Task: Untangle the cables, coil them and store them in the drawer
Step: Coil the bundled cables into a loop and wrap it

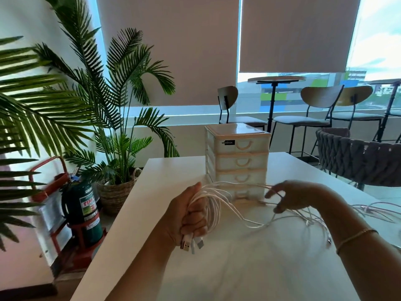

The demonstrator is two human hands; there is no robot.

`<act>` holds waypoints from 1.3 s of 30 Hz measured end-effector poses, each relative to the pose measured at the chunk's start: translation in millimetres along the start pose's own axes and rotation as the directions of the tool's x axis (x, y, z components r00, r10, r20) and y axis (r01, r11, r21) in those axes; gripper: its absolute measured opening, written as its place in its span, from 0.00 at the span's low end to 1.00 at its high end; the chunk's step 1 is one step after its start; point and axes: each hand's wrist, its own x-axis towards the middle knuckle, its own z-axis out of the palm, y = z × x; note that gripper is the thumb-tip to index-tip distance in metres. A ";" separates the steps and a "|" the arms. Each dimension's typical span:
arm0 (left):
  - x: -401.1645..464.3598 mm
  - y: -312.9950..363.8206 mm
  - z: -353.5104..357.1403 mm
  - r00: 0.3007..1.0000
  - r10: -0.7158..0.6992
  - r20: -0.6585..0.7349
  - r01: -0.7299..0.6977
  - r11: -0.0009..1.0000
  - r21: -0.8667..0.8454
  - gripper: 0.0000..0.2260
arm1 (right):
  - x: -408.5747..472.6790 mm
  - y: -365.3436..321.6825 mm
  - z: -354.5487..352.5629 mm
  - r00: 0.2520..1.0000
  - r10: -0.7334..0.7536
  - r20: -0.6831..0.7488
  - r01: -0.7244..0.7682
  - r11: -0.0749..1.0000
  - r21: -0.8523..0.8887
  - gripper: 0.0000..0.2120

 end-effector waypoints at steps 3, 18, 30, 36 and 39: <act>2.4 -2.5 4.6 0.998 -0.016 -0.060 0.016 1.000 -0.003 0.22 | -15.0 -31.9 -16.7 0.872 -0.215 -0.439 0.262 0.964 0.050 0.15; 6.7 -7.1 20.9 0.989 -0.132 -0.061 0.137 0.987 0.087 0.28 | -12.6 -97.2 16.7 0.764 -0.296 -0.574 0.472 0.862 0.184 0.27; 11.8 -11.7 17.9 0.978 -0.114 0.175 0.113 0.994 0.016 0.21 | 9.5 -90.7 37.7 0.821 -0.020 -0.570 0.433 0.671 0.601 0.25; 10.4 -11.1 17.7 0.988 -0.039 0.150 0.042 0.999 -0.013 0.22 | 11.4 -91.4 59.4 0.886 -0.103 -0.452 0.459 0.328 0.826 0.21; 11.0 -9.9 16.2 0.991 0.035 0.127 -0.026 0.997 -0.070 0.25 | 12.0 -95.9 64.3 0.891 -0.180 -0.417 0.452 0.273 0.849 0.32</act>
